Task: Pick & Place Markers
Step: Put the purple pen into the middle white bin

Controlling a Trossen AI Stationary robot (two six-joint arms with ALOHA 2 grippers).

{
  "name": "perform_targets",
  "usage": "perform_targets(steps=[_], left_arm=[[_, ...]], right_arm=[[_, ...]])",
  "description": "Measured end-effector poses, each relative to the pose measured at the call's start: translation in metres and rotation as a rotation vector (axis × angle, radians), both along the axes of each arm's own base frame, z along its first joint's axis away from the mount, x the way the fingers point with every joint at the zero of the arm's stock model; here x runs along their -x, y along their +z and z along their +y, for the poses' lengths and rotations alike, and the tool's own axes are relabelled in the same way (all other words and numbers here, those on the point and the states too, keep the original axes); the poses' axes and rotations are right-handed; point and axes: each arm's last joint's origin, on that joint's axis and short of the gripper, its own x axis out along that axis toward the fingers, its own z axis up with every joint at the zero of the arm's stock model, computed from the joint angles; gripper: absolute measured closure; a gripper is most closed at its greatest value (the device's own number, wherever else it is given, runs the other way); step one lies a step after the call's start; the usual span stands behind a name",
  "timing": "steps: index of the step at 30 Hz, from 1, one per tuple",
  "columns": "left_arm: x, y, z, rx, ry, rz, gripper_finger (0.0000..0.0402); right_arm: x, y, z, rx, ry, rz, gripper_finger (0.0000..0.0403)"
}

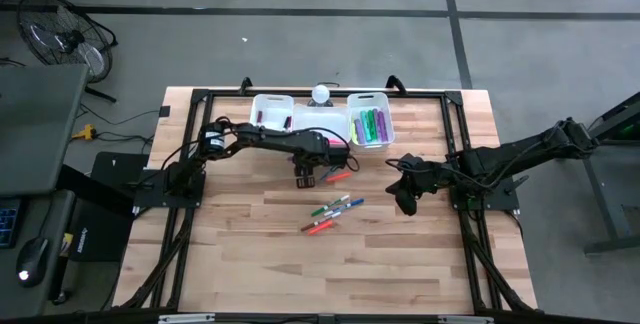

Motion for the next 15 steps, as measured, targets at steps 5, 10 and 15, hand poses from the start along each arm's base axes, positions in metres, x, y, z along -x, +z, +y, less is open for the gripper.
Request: perform_targets(steps=[5,10,15], left_arm=[[-0.0005,-0.0003,-0.0006,0.028,0.004,-0.009,0.0225],[-0.0008,-0.0003,-0.0008,0.048,0.003,-0.013,0.0225],[-0.0025,-0.0085,-0.0006,0.024,0.002,0.013,0.0225]], right_arm=[[0.0,0.0,0.0,-0.002,0.0,0.0,0.0403],[0.0,0.0,0.0005,-0.024,-0.002,0.002,0.0403],[-0.0005,0.0006,0.0013,-0.047,0.009,-0.003,0.0403]])
